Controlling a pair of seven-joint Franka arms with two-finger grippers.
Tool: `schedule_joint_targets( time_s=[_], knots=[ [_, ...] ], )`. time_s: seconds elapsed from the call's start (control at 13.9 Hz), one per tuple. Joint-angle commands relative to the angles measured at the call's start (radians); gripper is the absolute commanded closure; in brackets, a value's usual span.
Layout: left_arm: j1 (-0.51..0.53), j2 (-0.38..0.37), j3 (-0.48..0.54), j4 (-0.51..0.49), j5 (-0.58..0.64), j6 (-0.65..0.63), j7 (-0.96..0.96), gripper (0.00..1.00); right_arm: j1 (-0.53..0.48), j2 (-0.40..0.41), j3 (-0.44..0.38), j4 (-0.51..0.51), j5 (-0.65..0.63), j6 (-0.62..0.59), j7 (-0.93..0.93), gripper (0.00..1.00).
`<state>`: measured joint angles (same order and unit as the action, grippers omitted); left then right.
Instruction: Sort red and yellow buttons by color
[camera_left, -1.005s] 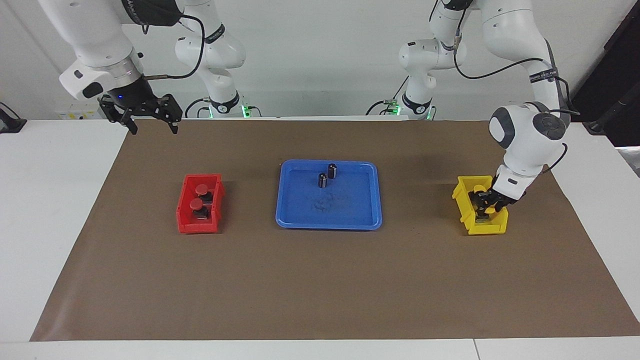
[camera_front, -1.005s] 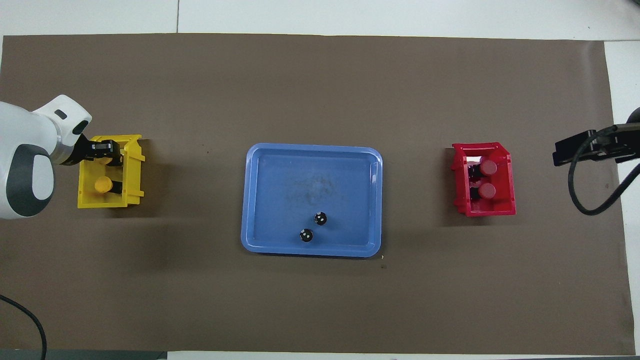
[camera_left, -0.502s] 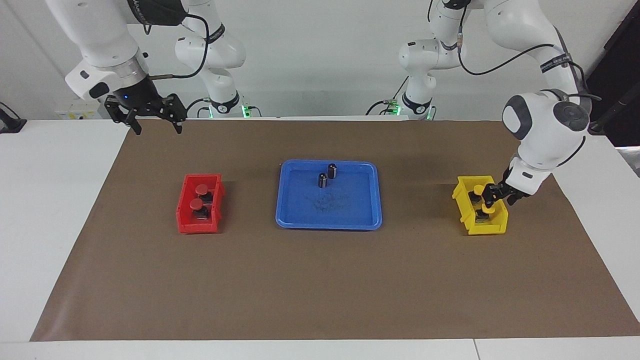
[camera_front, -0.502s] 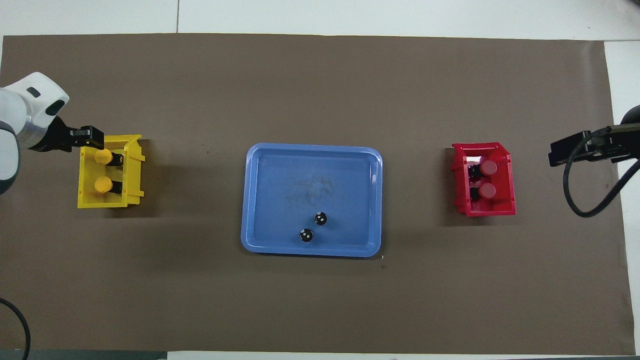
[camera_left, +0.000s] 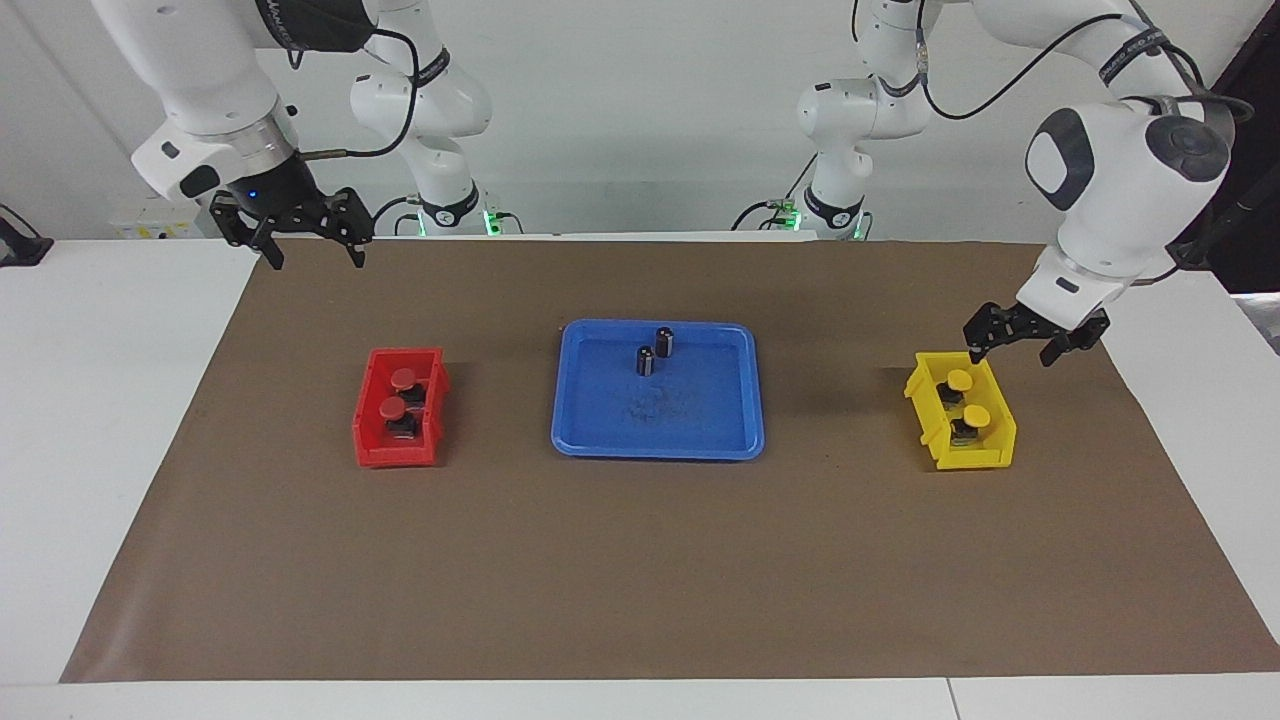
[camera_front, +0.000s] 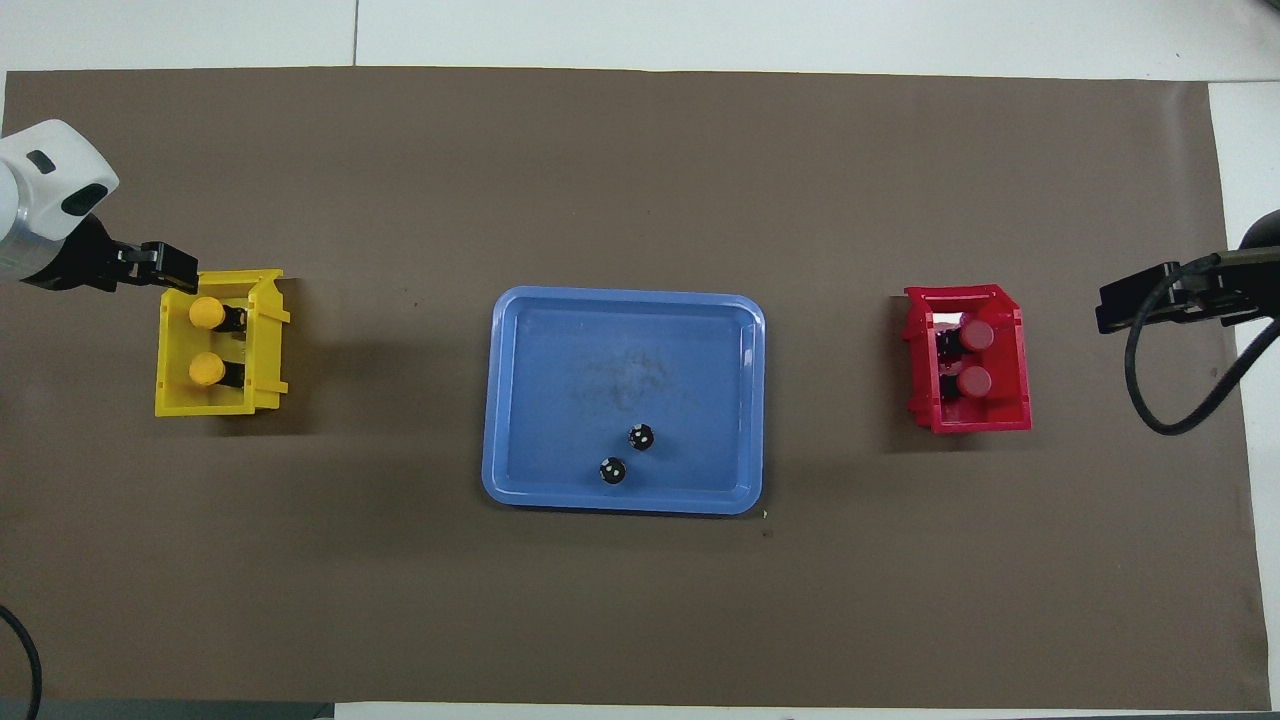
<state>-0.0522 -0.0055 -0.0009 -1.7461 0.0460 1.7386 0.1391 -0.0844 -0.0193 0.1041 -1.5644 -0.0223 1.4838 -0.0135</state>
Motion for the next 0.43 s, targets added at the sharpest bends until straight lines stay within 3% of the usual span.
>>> schedule_joint_targets(
  time_s=[0.0, 0.22, 0.36],
  knots=[
    [-0.006, -0.068, -0.007, 0.005, -0.026, -0.088, 0.014, 0.0, -0.008, -0.019, 0.0, -0.023, 0.016, 0.012, 0.001, 0.0],
    [-0.006, -0.071, -0.005, 0.111, -0.041, -0.241, 0.017, 0.0, -0.008, -0.019, 0.0, -0.023, 0.016, 0.012, 0.003, 0.0],
    [-0.006, -0.088, -0.007, 0.117, -0.043, -0.264, 0.025, 0.0, -0.009, -0.019, 0.0, -0.023, 0.016, 0.01, 0.003, 0.0]
  ],
)
